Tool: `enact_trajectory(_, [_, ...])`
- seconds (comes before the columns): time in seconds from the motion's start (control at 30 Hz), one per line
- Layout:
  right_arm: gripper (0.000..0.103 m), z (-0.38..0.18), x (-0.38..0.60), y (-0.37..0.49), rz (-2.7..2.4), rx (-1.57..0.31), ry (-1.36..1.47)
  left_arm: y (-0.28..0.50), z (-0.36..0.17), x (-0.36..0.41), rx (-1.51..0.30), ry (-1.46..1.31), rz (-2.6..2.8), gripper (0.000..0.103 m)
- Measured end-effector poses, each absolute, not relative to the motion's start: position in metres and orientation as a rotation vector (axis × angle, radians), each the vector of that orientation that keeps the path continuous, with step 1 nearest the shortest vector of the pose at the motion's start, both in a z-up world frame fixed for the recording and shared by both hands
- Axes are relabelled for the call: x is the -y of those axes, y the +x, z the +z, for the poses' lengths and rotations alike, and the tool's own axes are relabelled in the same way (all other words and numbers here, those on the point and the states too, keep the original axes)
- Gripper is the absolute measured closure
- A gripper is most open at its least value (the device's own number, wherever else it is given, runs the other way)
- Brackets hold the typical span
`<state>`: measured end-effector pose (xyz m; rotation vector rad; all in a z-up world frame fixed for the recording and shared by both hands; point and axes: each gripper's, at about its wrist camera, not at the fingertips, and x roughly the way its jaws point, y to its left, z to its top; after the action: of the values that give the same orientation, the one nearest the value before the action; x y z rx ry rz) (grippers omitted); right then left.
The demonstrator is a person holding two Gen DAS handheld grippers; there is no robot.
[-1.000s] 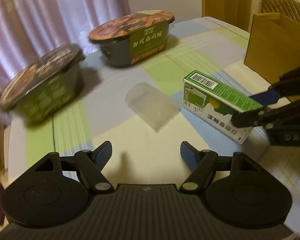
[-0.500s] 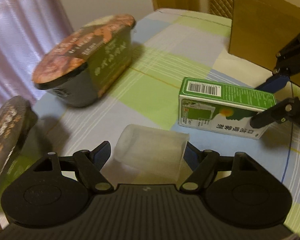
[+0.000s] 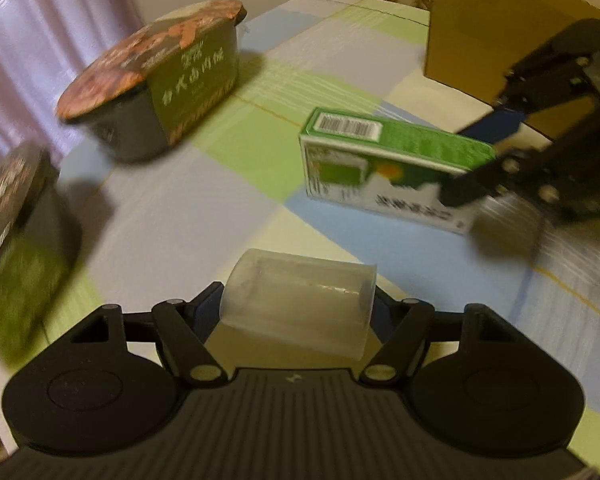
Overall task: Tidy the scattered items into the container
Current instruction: 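Grasp the clear plastic cup with the left tool while the right tool grasps the green medicine box, then carry the clear cup and green medicine box over the cardboard box with both tools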
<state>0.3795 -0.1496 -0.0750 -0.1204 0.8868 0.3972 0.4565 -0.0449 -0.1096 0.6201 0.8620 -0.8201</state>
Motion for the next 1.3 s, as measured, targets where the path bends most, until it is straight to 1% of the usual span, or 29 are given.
enact_trajectory(0.17, [0.071, -0.069, 0.159, 0.35, 0.378, -0.924, -0.09, 0.408, -0.102, 0.028, -0.94, 0.478, -0.705, 0.033])
enact_trajectory(0.3, [0.071, -0.065, 0.172, 0.302, 0.366, -0.963, -0.076, 0.369, -0.092, 0.013, -1.001, 0.354, -0.604, 0.033])
enact_trajectory(0.5, [0.071, -0.061, 0.191, 0.227, 0.33, -1.004, -0.077, 0.303, -0.072, 0.008, -0.998, 0.206, -0.464, 0.033])
enact_trajectory(0.6, [0.07, -0.064, 0.191, 0.21, 0.315, -1.005, -0.111, 0.277, -0.074, 0.009, -0.994, 0.101, -0.421, 0.033])
enact_trajectory(0.63, [0.064, -0.066, 0.19, 0.209, 0.318, -1.012, -0.126, 0.272, -0.076, 0.012, -0.994, 0.089, -0.42, 0.033])
enact_trajectory(0.67, [0.038, -0.067, 0.189, 0.209, 0.317, -1.016, -0.137, 0.269, -0.078, 0.018, -0.997, 0.109, -0.424, 0.033])
enact_trajectory(0.7, [0.019, -0.066, 0.188, 0.209, 0.317, -1.008, -0.143, 0.267, -0.078, 0.024, -0.995, 0.145, -0.432, 0.033])
enact_trajectory(0.73, [0.019, -0.065, 0.187, 0.21, 0.324, -0.994, -0.147, 0.266, -0.076, 0.029, -0.981, 0.18, -0.439, 0.033])
enact_trajectory(0.97, [0.019, -0.072, 0.175, 0.235, 0.326, -0.996, -0.185, 0.27, -0.071, 0.031, -0.953, 0.207, -0.434, 0.033])
enact_trajectory(1.03, [0.043, -0.079, 0.172, 0.242, 0.333, -1.017, -0.208, 0.269, -0.071, 0.03, -0.957, 0.204, -0.434, 0.033])
enact_trajectory(1.07, [0.064, -0.082, 0.171, 0.244, 0.336, -1.028, -0.226, 0.268, -0.071, 0.027, -0.959, 0.194, -0.437, 0.033])
enact_trajectory(1.1, [0.069, -0.083, 0.169, 0.244, 0.335, -1.029, -0.244, 0.266, -0.07, 0.027, -0.96, 0.189, -0.439, 0.033])
enact_trajectory(1.2, [0.07, -0.078, 0.169, 0.237, 0.326, -1.02, -0.258, 0.264, -0.066, 0.027, -0.952, 0.187, -0.449, 0.033])
enact_trajectory(1.3, [0.07, -0.061, 0.171, 0.222, 0.324, -0.994, -0.249, 0.263, -0.056, 0.028, -0.93, 0.168, -0.469, 0.033])
